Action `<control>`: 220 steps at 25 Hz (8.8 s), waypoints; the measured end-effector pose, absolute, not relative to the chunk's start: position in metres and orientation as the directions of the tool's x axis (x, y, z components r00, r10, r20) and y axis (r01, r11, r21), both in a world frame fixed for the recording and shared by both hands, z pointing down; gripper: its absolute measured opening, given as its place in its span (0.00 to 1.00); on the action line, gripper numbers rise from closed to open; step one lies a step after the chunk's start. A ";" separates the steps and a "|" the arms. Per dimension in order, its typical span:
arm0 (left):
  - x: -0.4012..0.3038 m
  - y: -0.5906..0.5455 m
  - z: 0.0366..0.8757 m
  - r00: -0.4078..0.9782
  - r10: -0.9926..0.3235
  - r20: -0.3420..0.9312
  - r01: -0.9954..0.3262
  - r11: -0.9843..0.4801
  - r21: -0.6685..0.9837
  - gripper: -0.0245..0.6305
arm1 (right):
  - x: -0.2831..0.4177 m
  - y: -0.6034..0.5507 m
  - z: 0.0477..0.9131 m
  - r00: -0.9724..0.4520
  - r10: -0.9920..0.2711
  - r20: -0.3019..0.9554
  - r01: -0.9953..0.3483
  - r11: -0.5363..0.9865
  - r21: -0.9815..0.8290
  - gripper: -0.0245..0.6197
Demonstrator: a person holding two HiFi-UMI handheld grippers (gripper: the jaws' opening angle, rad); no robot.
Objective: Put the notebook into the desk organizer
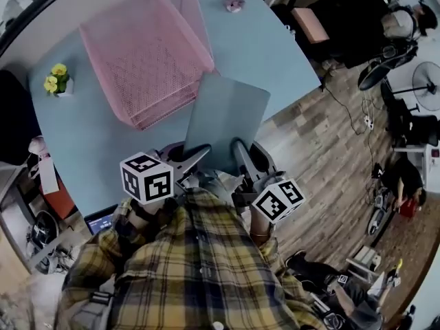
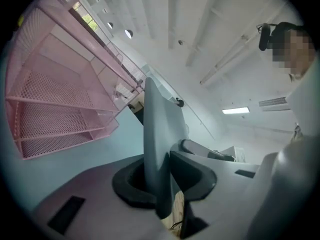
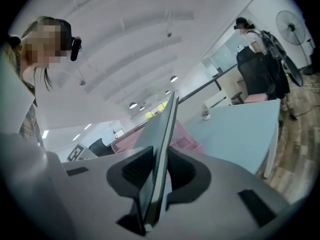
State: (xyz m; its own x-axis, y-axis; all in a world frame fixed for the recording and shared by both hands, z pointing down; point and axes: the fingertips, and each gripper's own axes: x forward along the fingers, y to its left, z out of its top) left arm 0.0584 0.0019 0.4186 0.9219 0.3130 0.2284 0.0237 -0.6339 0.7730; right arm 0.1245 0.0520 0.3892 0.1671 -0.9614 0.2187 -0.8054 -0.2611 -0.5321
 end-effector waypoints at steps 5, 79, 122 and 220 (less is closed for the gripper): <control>0.067 -0.015 0.416 0.955 0.179 0.235 -0.073 -0.628 0.775 0.18 | 0.138 0.026 0.385 0.026 -0.977 0.212 -0.840 -0.137 -0.526 0.15; 0.008 -0.050 0.474 0.861 -0.417 0.292 -0.450 -0.355 0.819 0.17 | 0.093 -0.067 0.459 -0.611 -0.739 0.284 -0.712 0.357 -0.605 0.18; 0.015 -0.096 0.464 0.853 -0.500 0.149 -0.277 -0.193 0.941 0.12 | 0.074 -0.039 0.471 -0.566 -0.768 0.299 -0.821 0.560 -0.115 0.55; -0.017 -0.139 0.441 0.635 -0.691 0.346 -0.759 -0.477 0.443 0.03 | 0.088 -0.126 0.439 -0.367 -0.876 0.312 -0.924 0.382 -0.017 0.51</control>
